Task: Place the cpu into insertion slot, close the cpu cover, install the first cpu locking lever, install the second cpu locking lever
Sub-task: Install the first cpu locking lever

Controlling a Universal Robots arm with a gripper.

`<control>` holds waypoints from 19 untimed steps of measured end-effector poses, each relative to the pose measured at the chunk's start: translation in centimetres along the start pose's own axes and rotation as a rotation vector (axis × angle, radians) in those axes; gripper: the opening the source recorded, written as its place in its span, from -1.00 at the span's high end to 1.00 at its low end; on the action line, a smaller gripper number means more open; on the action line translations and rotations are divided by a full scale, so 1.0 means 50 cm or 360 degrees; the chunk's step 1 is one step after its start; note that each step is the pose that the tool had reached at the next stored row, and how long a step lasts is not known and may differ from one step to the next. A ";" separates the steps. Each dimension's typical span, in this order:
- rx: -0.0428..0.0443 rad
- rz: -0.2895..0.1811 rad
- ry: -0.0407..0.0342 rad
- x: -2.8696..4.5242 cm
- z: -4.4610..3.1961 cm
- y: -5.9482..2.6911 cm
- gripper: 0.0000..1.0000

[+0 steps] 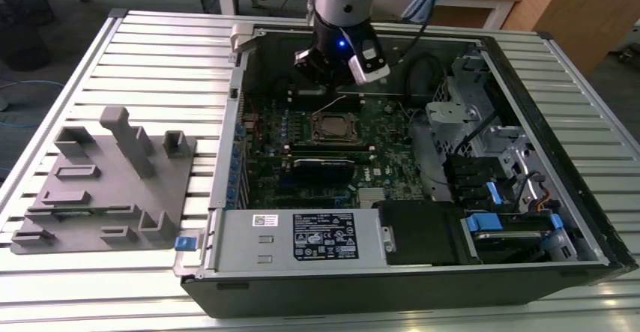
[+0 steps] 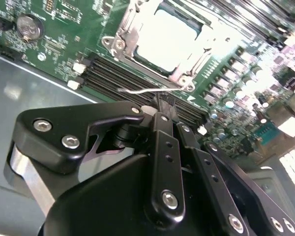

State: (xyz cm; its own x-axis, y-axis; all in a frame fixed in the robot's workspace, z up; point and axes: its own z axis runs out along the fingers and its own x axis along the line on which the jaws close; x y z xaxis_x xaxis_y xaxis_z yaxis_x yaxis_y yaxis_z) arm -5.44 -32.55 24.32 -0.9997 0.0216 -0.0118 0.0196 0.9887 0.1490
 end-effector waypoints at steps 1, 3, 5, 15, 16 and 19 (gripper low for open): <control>0.0000 0.0000 0.0000 -0.003 0.002 0.000 0.79; 0.0000 0.0000 0.0000 -0.009 0.008 -0.001 0.79; -0.0004 0.0000 0.0000 -0.009 0.012 -0.001 0.79; -0.0022 0.0000 0.0001 -0.011 0.027 0.008 0.79; -0.0024 0.0001 0.0001 -0.012 0.028 0.008 0.79; -0.0025 0.0001 0.0001 -0.013 0.029 0.009 0.79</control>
State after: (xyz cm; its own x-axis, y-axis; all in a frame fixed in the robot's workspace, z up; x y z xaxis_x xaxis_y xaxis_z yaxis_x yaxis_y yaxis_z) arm -4.76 -31.88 22.94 -0.9997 0.0219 -0.0114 0.0197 0.9862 0.1647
